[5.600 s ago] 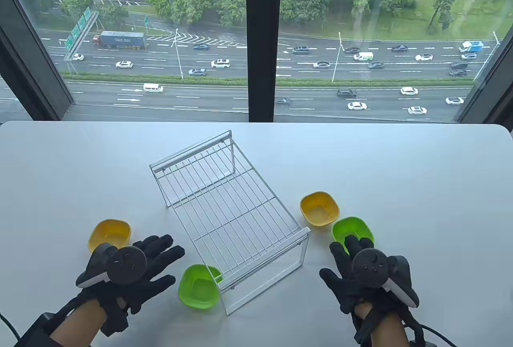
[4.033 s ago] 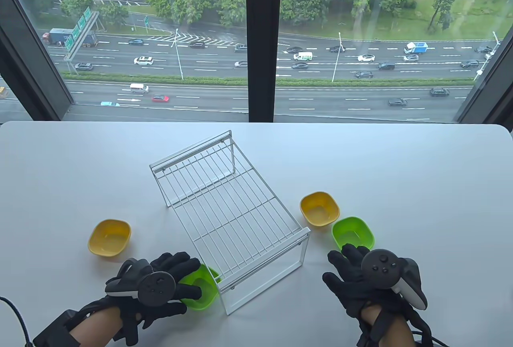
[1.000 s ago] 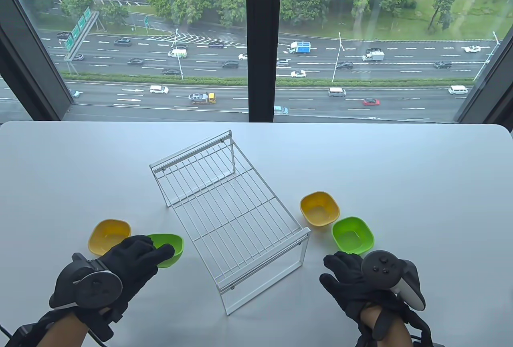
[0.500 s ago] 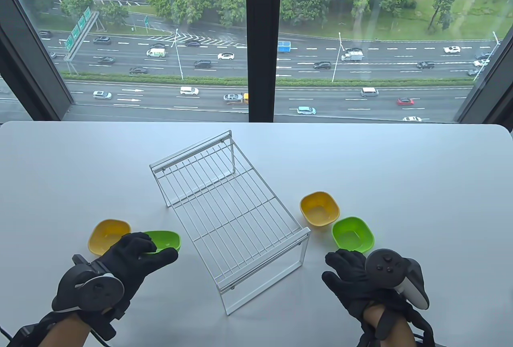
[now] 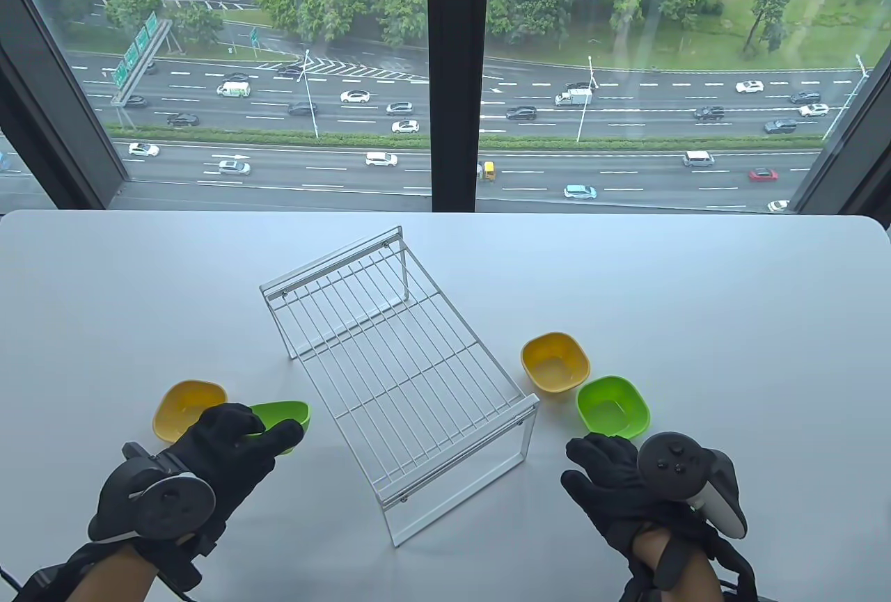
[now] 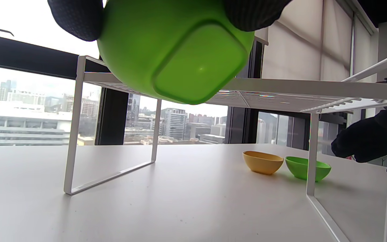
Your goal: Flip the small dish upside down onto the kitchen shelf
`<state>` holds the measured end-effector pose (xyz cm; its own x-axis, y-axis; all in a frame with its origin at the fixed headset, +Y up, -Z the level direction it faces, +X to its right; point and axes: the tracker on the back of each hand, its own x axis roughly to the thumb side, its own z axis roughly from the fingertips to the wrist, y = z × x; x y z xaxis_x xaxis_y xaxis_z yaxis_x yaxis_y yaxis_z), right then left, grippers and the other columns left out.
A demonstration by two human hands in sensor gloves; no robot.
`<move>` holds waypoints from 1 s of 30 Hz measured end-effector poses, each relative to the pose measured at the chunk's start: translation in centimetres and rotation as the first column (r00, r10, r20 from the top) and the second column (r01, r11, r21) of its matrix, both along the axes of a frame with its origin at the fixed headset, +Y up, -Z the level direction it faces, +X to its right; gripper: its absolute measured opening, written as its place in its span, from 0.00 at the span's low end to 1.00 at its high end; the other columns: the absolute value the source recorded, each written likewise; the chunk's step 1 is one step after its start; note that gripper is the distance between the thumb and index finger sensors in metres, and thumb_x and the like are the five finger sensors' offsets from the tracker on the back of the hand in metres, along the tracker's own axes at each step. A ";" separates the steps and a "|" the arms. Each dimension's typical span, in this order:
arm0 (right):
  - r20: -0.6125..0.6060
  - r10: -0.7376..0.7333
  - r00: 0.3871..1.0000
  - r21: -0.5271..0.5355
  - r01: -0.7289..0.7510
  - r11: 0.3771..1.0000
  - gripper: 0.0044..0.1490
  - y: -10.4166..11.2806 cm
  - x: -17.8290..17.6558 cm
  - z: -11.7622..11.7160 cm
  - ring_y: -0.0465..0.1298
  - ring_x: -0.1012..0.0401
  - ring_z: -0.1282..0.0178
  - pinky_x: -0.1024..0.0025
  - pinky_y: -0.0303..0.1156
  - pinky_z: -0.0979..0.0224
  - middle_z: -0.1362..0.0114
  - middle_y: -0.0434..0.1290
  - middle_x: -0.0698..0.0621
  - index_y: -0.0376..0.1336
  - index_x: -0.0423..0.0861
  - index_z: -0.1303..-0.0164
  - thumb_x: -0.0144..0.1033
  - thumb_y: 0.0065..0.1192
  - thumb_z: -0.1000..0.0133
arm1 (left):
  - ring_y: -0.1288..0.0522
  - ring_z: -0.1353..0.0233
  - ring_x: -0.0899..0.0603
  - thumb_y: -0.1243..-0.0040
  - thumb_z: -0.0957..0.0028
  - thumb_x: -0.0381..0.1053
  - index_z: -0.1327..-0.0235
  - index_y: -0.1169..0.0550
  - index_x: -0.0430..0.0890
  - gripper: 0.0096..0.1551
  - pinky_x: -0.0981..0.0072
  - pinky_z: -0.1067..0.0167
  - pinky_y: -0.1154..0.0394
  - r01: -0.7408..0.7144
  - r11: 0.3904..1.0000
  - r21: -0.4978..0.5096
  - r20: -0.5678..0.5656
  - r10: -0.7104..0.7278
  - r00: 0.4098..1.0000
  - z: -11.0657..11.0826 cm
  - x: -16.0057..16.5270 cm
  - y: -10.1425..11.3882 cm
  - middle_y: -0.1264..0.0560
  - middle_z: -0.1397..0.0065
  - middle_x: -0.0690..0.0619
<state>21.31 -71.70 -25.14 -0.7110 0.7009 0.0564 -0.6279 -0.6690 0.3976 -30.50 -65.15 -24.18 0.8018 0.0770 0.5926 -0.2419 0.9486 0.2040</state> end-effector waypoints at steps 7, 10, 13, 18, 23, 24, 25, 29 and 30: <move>-0.014 0.003 1.000 0.002 -0.003 1.000 0.51 0.1 0.0 0.0 0.37 0.37 0.17 0.30 0.37 0.24 0.13 0.44 0.38 0.49 0.46 0.18 0.68 0.47 0.43 | 0.36 0.27 0.38 0.45 0.47 0.52 0.26 0.42 0.72 0.36 0.33 0.30 0.29 0.009 1.000 0.012 -0.011 -0.009 1.000 -0.1 0.2 0.6 0.34 0.33 0.51; -0.016 0.006 1.000 0.009 -0.006 1.000 0.51 0.2 0.0 0.1 0.37 0.37 0.17 0.30 0.37 0.23 0.13 0.44 0.38 0.48 0.46 0.18 0.68 0.47 0.43 | 0.37 0.27 0.38 0.44 0.47 0.53 0.26 0.43 0.72 0.37 0.33 0.30 0.30 0.029 0.999 0.017 -0.024 -0.029 0.999 -0.4 0.6 1.0 0.34 0.33 0.52; -0.020 0.002 1.000 0.000 -0.002 1.000 0.50 0.1 0.0 0.1 0.37 0.37 0.17 0.30 0.37 0.24 0.13 0.44 0.38 0.48 0.46 0.18 0.68 0.47 0.43 | 0.37 0.27 0.38 0.42 0.48 0.54 0.26 0.44 0.72 0.39 0.34 0.29 0.29 0.049 0.998 0.042 -0.022 -0.049 0.999 -0.7 1.1 1.8 0.35 0.32 0.52; -0.026 0.003 1.000 -0.001 -0.003 1.000 0.50 0.1 -0.1 0.1 0.37 0.37 0.17 0.30 0.37 0.24 0.13 0.44 0.38 0.48 0.46 0.18 0.68 0.47 0.43 | 0.37 0.27 0.38 0.39 0.48 0.54 0.26 0.46 0.72 0.41 0.35 0.29 0.29 0.063 0.996 0.059 -0.032 -0.061 0.998 -1.7 1.7 3.1 0.36 0.32 0.52; -0.024 -0.004 1.000 -0.010 0.004 1.000 0.50 0.0 -0.1 0.1 0.37 0.37 0.17 0.30 0.37 0.24 0.13 0.44 0.38 0.49 0.46 0.18 0.67 0.47 0.43 | 0.38 0.26 0.38 0.36 0.49 0.52 0.26 0.47 0.72 0.44 0.35 0.29 0.29 0.085 0.993 0.084 -0.056 -0.080 0.995 -3.0 2.6 4.5 0.36 0.32 0.52; -0.025 -0.004 1.000 -0.011 0.004 1.000 0.50 -0.1 -0.1 0.1 0.37 0.37 0.17 0.30 0.37 0.24 0.13 0.44 0.38 0.49 0.46 0.18 0.67 0.47 0.43 | 0.38 0.26 0.38 0.36 0.49 0.52 0.26 0.47 0.72 0.45 0.36 0.29 0.29 0.090 0.992 0.091 -0.062 -0.084 0.995 -3.3 2.8 4.7 0.36 0.32 0.52; -0.025 -0.004 1.000 -0.011 0.004 1.000 0.50 -0.1 -0.1 0.2 0.37 0.37 0.17 0.30 0.37 0.24 0.13 0.44 0.38 0.49 0.46 0.18 0.67 0.47 0.43 | 0.38 0.26 0.38 0.35 0.49 0.51 0.26 0.47 0.72 0.45 0.36 0.29 0.28 0.092 0.991 0.096 -0.065 -0.086 0.994 -3.4 3.0 4.9 0.36 0.32 0.52; -0.023 -0.007 1.000 -0.010 0.007 1.000 0.50 0.0 -0.1 0.2 0.37 0.37 0.17 0.30 0.37 0.24 0.13 0.44 0.38 0.49 0.46 0.18 0.67 0.47 0.43 | 0.37 0.27 0.39 0.34 0.49 0.51 0.26 0.48 0.72 0.46 0.36 0.29 0.28 0.111 0.989 0.098 -0.086 -0.103 0.991 -4.5 3.8 5.3 0.36 0.33 0.53; -0.022 -0.010 1.000 -0.011 0.010 1.000 0.50 0.0 -0.1 0.2 0.37 0.36 0.17 0.30 0.37 0.24 0.13 0.44 0.38 0.49 0.46 0.18 0.67 0.47 0.43 | 0.37 0.27 0.39 0.34 0.49 0.51 0.26 0.48 0.72 0.46 0.36 0.29 0.28 0.118 0.988 0.101 -0.090 -0.109 0.990 -4.7 4.1 5.4 0.36 0.33 0.52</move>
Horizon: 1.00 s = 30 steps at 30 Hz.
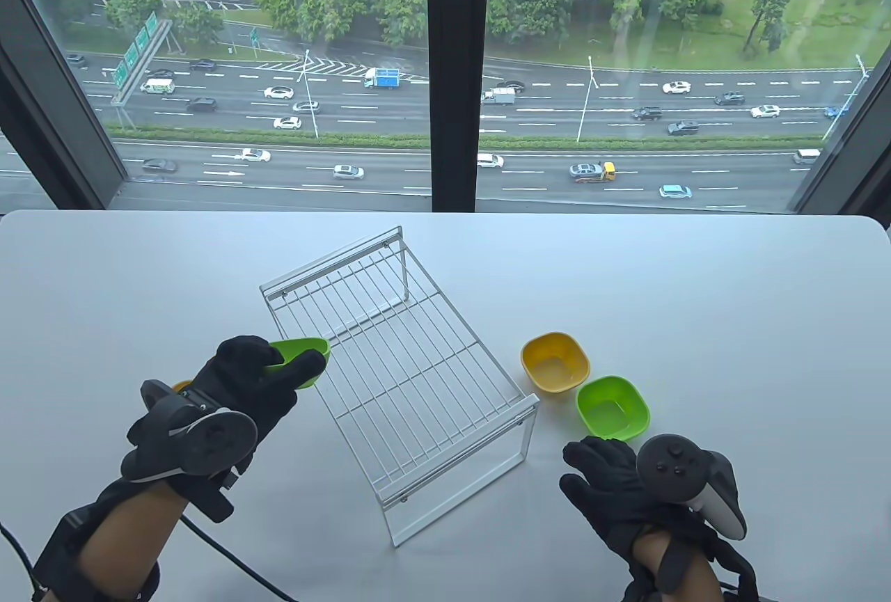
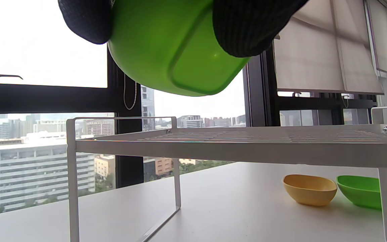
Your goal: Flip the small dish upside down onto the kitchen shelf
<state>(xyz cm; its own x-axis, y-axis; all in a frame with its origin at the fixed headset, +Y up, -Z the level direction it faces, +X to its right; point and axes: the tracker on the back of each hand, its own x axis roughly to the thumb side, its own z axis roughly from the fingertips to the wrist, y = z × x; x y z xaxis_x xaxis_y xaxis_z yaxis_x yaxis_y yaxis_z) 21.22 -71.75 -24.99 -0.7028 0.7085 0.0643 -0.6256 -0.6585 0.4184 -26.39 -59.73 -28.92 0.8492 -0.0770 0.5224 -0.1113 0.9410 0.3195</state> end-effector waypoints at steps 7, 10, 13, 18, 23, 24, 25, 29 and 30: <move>0.010 -0.015 1.000 0.000 0.015 1.000 0.50 0.1 0.1 0.0 0.37 0.37 0.17 0.30 0.37 0.24 0.13 0.44 0.38 0.49 0.45 0.18 0.67 0.47 0.43 | 0.36 0.28 0.39 0.35 0.49 0.52 0.26 0.50 0.71 0.47 0.37 0.29 0.27 0.052 0.999 -0.003 -0.031 -0.052 0.998 -1.9 1.9 0.1 0.36 0.34 0.53; 0.014 -0.021 1.000 0.002 0.021 1.000 0.50 0.2 0.2 -0.1 0.37 0.37 0.17 0.30 0.37 0.24 0.13 0.44 0.38 0.49 0.46 0.18 0.67 0.47 0.43 | 0.36 0.28 0.39 0.36 0.49 0.52 0.26 0.50 0.71 0.47 0.38 0.29 0.27 0.079 0.997 -0.003 -0.053 -0.079 0.995 -2.8 3.0 0.2 0.36 0.34 0.53; 0.016 -0.026 1.000 0.001 0.026 1.000 0.50 0.2 0.3 -0.1 0.37 0.36 0.17 0.30 0.37 0.24 0.13 0.45 0.38 0.49 0.45 0.18 0.67 0.47 0.43 | 0.36 0.29 0.40 0.36 0.49 0.52 0.26 0.52 0.70 0.48 0.38 0.30 0.27 0.099 0.995 -0.001 -0.059 -0.099 0.993 -3.5 3.9 0.4 0.36 0.34 0.53; 0.017 -0.031 0.999 -0.002 0.031 1.000 0.50 0.2 0.4 -0.1 0.37 0.36 0.17 0.30 0.37 0.24 0.13 0.45 0.38 0.49 0.46 0.18 0.67 0.47 0.43 | 0.36 0.29 0.40 0.36 0.49 0.52 0.26 0.52 0.70 0.48 0.39 0.30 0.26 0.122 0.993 -0.006 -0.084 -0.122 0.989 -4.8 5.3 0.9 0.36 0.34 0.53; 0.018 -0.036 0.999 0.001 0.036 0.999 0.50 0.3 0.5 -0.2 0.37 0.37 0.17 0.30 0.37 0.24 0.13 0.44 0.38 0.49 0.46 0.18 0.67 0.47 0.43 | 0.35 0.29 0.40 0.36 0.49 0.52 0.26 0.53 0.69 0.49 0.39 0.30 0.26 0.135 0.991 -0.017 -0.107 -0.136 0.985 -5.9 6.6 1.3 0.36 0.34 0.53; 0.019 -0.036 0.999 0.001 0.036 0.999 0.50 0.3 0.5 -0.2 0.37 0.37 0.17 0.30 0.37 0.24 0.13 0.44 0.38 0.49 0.45 0.18 0.67 0.47 0.43 | 0.35 0.29 0.40 0.35 0.49 0.52 0.26 0.53 0.69 0.49 0.40 0.30 0.26 0.140 0.990 -0.017 -0.109 -0.141 0.984 -6.1 7.0 1.4 0.36 0.34 0.53; 0.019 -0.036 0.999 0.001 0.036 0.999 0.50 0.3 0.5 -0.2 0.37 0.36 0.17 0.30 0.37 0.24 0.13 0.44 0.38 0.49 0.46 0.18 0.67 0.47 0.43 | 0.35 0.29 0.41 0.35 0.49 0.52 0.26 0.53 0.69 0.49 0.40 0.30 0.26 0.141 0.990 -0.016 -0.107 -0.142 0.984 -6.3 7.3 1.5 0.36 0.34 0.54; 0.025 -0.029 0.999 -0.003 0.029 1.000 0.50 0.2 0.5 -0.2 0.37 0.36 0.17 0.30 0.37 0.24 0.13 0.45 0.38 0.49 0.46 0.18 0.67 0.47 0.42 | 0.35 0.30 0.41 0.35 0.49 0.52 0.26 0.53 0.69 0.49 0.41 0.30 0.25 0.150 0.989 -0.018 -0.106 -0.151 0.983 -7.0 8.3 1.6 0.36 0.35 0.54; 0.025 -0.031 0.999 -0.005 0.031 1.000 0.50 0.2 0.5 -0.2 0.37 0.36 0.17 0.30 0.37 0.23 0.13 0.44 0.38 0.49 0.45 0.18 0.67 0.47 0.42 | 0.34 0.30 0.41 0.35 0.49 0.52 0.26 0.53 0.69 0.49 0.41 0.31 0.25 0.149 0.989 -0.026 -0.109 -0.151 0.983 -7.3 8.6 1.6 0.36 0.35 0.54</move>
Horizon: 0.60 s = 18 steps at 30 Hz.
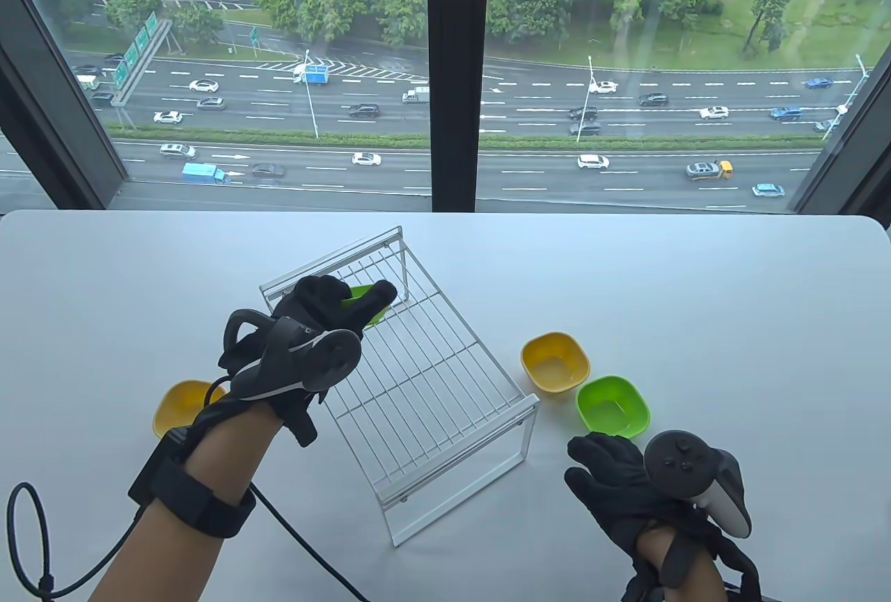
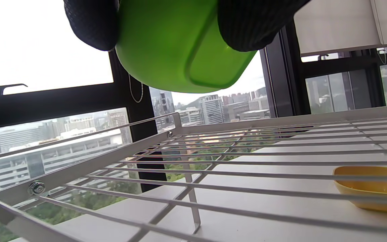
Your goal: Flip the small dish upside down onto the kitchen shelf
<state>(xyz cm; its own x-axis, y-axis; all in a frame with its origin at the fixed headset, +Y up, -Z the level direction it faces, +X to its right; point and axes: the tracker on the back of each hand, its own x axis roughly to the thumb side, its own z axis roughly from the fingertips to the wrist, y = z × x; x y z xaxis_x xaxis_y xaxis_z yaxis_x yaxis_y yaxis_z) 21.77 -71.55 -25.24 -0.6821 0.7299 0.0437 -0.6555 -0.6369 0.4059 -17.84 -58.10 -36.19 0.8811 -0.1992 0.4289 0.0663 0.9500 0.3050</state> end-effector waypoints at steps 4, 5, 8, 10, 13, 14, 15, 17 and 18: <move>0.000 -0.011 1.000 -0.001 0.011 1.000 0.50 0.0 0.1 0.0 0.37 0.36 0.17 0.30 0.37 0.23 0.13 0.44 0.38 0.49 0.45 0.18 0.67 0.47 0.42 | 0.34 0.30 0.41 0.36 0.49 0.52 0.26 0.54 0.67 0.50 0.42 0.31 0.24 -0.008 1.000 -0.020 -0.011 0.008 1.000 -0.9 1.1 0.0 0.36 0.35 0.54; 0.001 -0.014 1.000 -0.002 0.014 1.000 0.50 0.0 0.1 0.0 0.37 0.36 0.17 0.30 0.37 0.23 0.13 0.44 0.38 0.49 0.46 0.18 0.67 0.47 0.43 | 0.34 0.30 0.42 0.36 0.49 0.53 0.26 0.55 0.66 0.50 0.42 0.31 0.24 -0.023 0.999 -0.029 -0.015 0.023 1.000 -1.1 1.3 0.0 0.36 0.35 0.54; 0.002 -0.009 1.000 0.000 0.009 1.000 0.50 0.1 0.1 0.0 0.37 0.36 0.17 0.30 0.37 0.23 0.13 0.45 0.38 0.49 0.45 0.18 0.67 0.48 0.43 | 0.34 0.31 0.42 0.37 0.49 0.54 0.27 0.60 0.61 0.53 0.43 0.31 0.24 -0.089 0.994 -0.062 -0.028 0.087 0.996 -1.7 1.7 0.0 0.36 0.35 0.54; -0.005 -0.005 1.000 -0.002 0.005 1.000 0.50 0.0 0.0 0.0 0.37 0.36 0.17 0.30 0.37 0.24 0.13 0.45 0.38 0.49 0.45 0.18 0.67 0.47 0.42 | 0.34 0.31 0.42 0.38 0.49 0.54 0.27 0.60 0.58 0.53 0.43 0.31 0.24 -0.148 0.986 -0.081 -0.040 0.145 0.989 -2.1 2.1 0.1 0.36 0.35 0.54; -0.011 -0.002 1.000 -0.009 0.002 1.000 0.50 -0.1 -0.1 -0.1 0.37 0.36 0.17 0.31 0.37 0.23 0.13 0.45 0.38 0.49 0.45 0.18 0.67 0.47 0.42 | 0.33 0.31 0.42 0.38 0.49 0.54 0.27 0.60 0.57 0.52 0.43 0.32 0.24 -0.179 0.978 -0.106 -0.045 0.175 0.984 -2.7 2.7 0.0 0.36 0.35 0.54; -0.014 -0.003 1.000 -0.010 0.002 1.000 0.50 -0.1 -0.1 -0.1 0.37 0.36 0.17 0.31 0.37 0.23 0.13 0.44 0.38 0.49 0.45 0.18 0.67 0.47 0.42 | 0.33 0.31 0.42 0.38 0.49 0.54 0.27 0.59 0.56 0.51 0.43 0.32 0.23 -0.180 0.977 -0.113 -0.047 0.175 0.983 -2.9 3.0 0.0 0.36 0.35 0.54; -0.015 -0.003 1.000 -0.009 0.003 1.000 0.50 -0.1 -0.1 -0.1 0.37 0.36 0.17 0.30 0.37 0.23 0.13 0.44 0.38 0.49 0.46 0.18 0.67 0.47 0.42 | 0.33 0.31 0.42 0.38 0.49 0.54 0.27 0.59 0.56 0.51 0.43 0.32 0.23 -0.179 0.977 -0.120 -0.049 0.174 0.983 -3.1 3.3 -0.1 0.36 0.35 0.54; -0.014 -0.006 1.000 -0.004 0.006 1.000 0.50 0.0 0.0 -0.1 0.37 0.37 0.17 0.31 0.37 0.23 0.13 0.45 0.38 0.49 0.46 0.18 0.67 0.47 0.42 | 0.33 0.32 0.41 0.39 0.49 0.55 0.27 0.59 0.56 0.51 0.44 0.33 0.23 -0.188 0.973 -0.134 -0.053 0.182 0.982 -3.5 3.7 -0.4 0.36 0.35 0.54; -0.012 -0.010 1.000 -0.002 0.010 1.000 0.50 0.1 0.0 -0.1 0.37 0.37 0.17 0.31 0.37 0.23 0.13 0.44 0.38 0.49 0.46 0.18 0.67 0.47 0.42 | 0.33 0.32 0.41 0.39 0.48 0.55 0.27 0.59 0.55 0.51 0.44 0.33 0.22 -0.197 0.969 -0.147 -0.062 0.190 0.980 -3.8 3.7 -0.5 0.37 0.35 0.53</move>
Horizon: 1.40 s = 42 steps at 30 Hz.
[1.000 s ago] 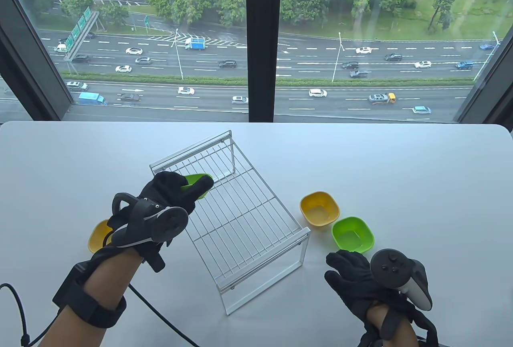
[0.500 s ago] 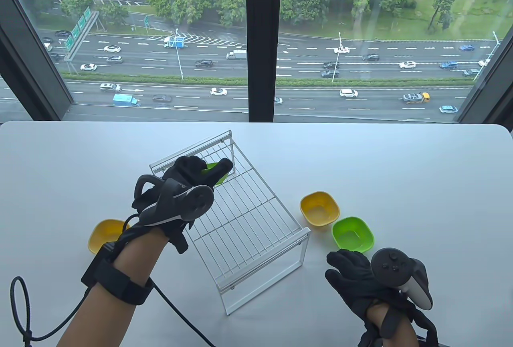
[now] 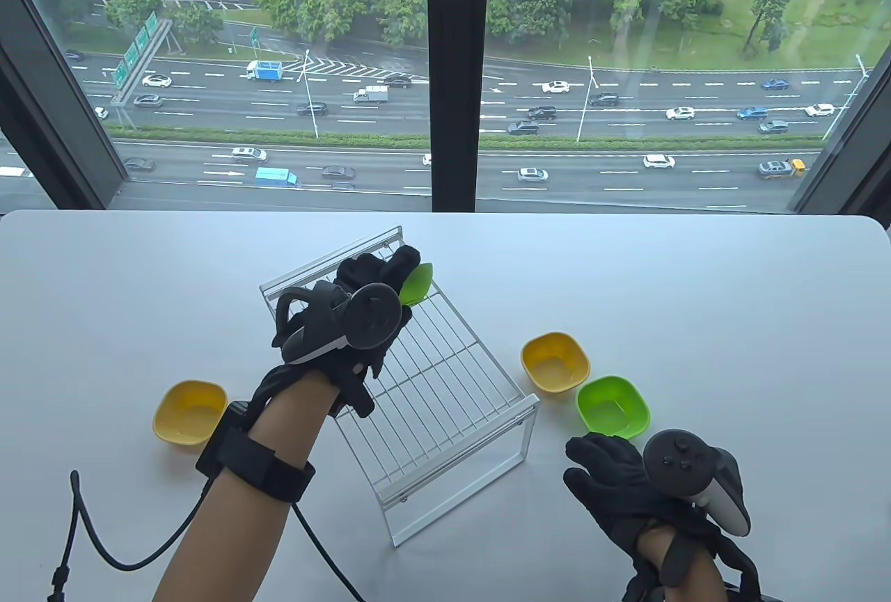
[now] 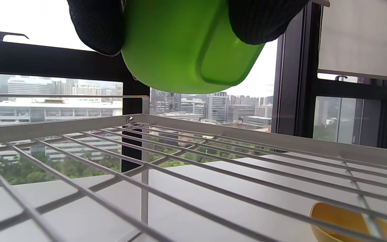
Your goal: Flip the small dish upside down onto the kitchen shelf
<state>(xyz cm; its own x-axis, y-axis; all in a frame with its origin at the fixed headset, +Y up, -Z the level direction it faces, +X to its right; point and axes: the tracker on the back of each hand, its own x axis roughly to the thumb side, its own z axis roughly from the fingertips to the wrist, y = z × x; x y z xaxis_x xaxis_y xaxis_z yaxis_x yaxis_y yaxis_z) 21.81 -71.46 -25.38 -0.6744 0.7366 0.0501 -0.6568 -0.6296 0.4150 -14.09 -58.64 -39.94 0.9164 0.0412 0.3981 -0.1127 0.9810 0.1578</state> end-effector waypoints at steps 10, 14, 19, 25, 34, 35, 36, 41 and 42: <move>-0.001 -0.006 1.000 -0.007 0.006 1.000 0.50 0.0 0.0 0.0 0.37 0.37 0.17 0.30 0.37 0.23 0.13 0.44 0.38 0.49 0.46 0.18 0.67 0.47 0.42 | 0.28 0.35 0.38 0.45 0.47 0.58 0.22 0.51 0.49 0.45 0.47 0.41 0.16 -0.321 0.937 -0.135 -0.068 0.314 0.947 -1.8 -1.6 -1.1 0.37 0.28 0.45; 0.001 -0.011 1.000 -0.017 0.011 1.000 0.50 0.0 0.0 0.0 0.37 0.36 0.17 0.31 0.37 0.23 0.13 0.44 0.37 0.49 0.46 0.18 0.67 0.47 0.42 | 0.26 0.37 0.34 0.47 0.47 0.57 0.20 0.44 0.47 0.42 0.47 0.47 0.14 -0.457 0.865 -0.208 -0.138 0.436 0.889 -2.8 -2.5 -1.8 0.39 0.24 0.38; 0.013 -0.019 1.000 -0.012 0.019 1.000 0.50 0.3 0.1 0.0 0.37 0.36 0.17 0.30 0.37 0.24 0.13 0.44 0.37 0.49 0.45 0.18 0.67 0.47 0.42 | 0.24 0.39 0.32 0.49 0.46 0.58 0.20 0.39 0.45 0.40 0.50 0.50 0.12 -0.481 0.845 -0.234 -0.230 0.433 0.872 -3.9 -3.3 -2.2 0.40 0.23 0.35; 0.013 -0.020 1.000 -0.021 0.020 1.000 0.50 0.2 0.1 0.0 0.37 0.36 0.17 0.30 0.37 0.23 0.13 0.44 0.37 0.49 0.45 0.18 0.67 0.47 0.42 | 0.25 0.41 0.28 0.52 0.46 0.58 0.21 0.37 0.42 0.40 0.44 0.54 0.15 -0.493 0.819 -0.295 -0.287 0.416 0.863 -5.1 -3.6 -2.7 0.38 0.24 0.33; 0.010 -0.027 1.000 -0.017 0.027 0.999 0.50 0.3 0.1 0.0 0.37 0.36 0.18 0.31 0.39 0.23 0.13 0.44 0.37 0.49 0.45 0.18 0.67 0.47 0.42 | 0.22 0.49 0.19 0.51 0.47 0.62 0.28 0.26 0.48 0.36 0.36 0.53 0.20 -0.377 0.877 -0.298 -0.355 0.264 0.897 -6.5 -2.9 -3.1 0.19 0.35 0.33; 0.006 -0.027 1.000 -0.016 0.027 1.000 0.50 0.3 0.1 0.0 0.37 0.36 0.18 0.31 0.39 0.23 0.13 0.44 0.37 0.49 0.45 0.18 0.67 0.47 0.42 | 0.22 0.49 0.19 0.52 0.47 0.62 0.28 0.26 0.48 0.36 0.37 0.53 0.20 -0.355 0.883 -0.306 -0.356 0.240 0.903 -6.6 -2.6 -3.2 0.19 0.35 0.33; 0.004 -0.027 1.000 -0.017 0.027 0.999 0.50 0.3 0.1 0.0 0.37 0.36 0.18 0.31 0.39 0.23 0.13 0.44 0.37 0.49 0.45 0.18 0.67 0.47 0.42 | 0.23 0.49 0.19 0.53 0.47 0.63 0.28 0.26 0.47 0.37 0.38 0.52 0.20 -0.346 0.886 -0.309 -0.357 0.228 0.906 -6.6 -2.5 -3.2 0.18 0.35 0.33; -0.015 -0.020 1.000 -0.015 0.020 1.000 0.50 0.3 0.0 0.0 0.39 0.36 0.17 0.32 0.41 0.23 0.13 0.44 0.38 0.49 0.45 0.18 0.67 0.47 0.42 | 0.24 0.48 0.19 0.55 0.47 0.62 0.29 0.26 0.46 0.37 0.41 0.51 0.21 -0.344 0.884 -0.317 -0.391 0.209 0.897 -6.9 -2.3 -3.4 0.19 0.36 0.35; -0.017 -0.022 1.000 -0.017 0.022 1.000 0.50 0.3 0.1 0.0 0.39 0.36 0.17 0.32 0.41 0.23 0.13 0.44 0.38 0.49 0.45 0.18 0.67 0.47 0.42 | 0.24 0.48 0.19 0.55 0.46 0.62 0.29 0.26 0.45 0.37 0.41 0.51 0.22 -0.344 0.882 -0.322 -0.398 0.203 0.894 -6.9 -2.3 -3.4 0.20 0.36 0.35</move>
<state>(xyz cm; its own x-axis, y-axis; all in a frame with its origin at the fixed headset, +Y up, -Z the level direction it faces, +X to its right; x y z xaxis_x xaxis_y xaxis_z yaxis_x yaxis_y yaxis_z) 21.87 -71.14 -25.37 -0.6570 0.7523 0.0496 -0.6631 -0.6079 0.4366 -16.35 -62.09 -46.84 0.9193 0.3918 -0.0361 -0.3930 0.9095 -0.1352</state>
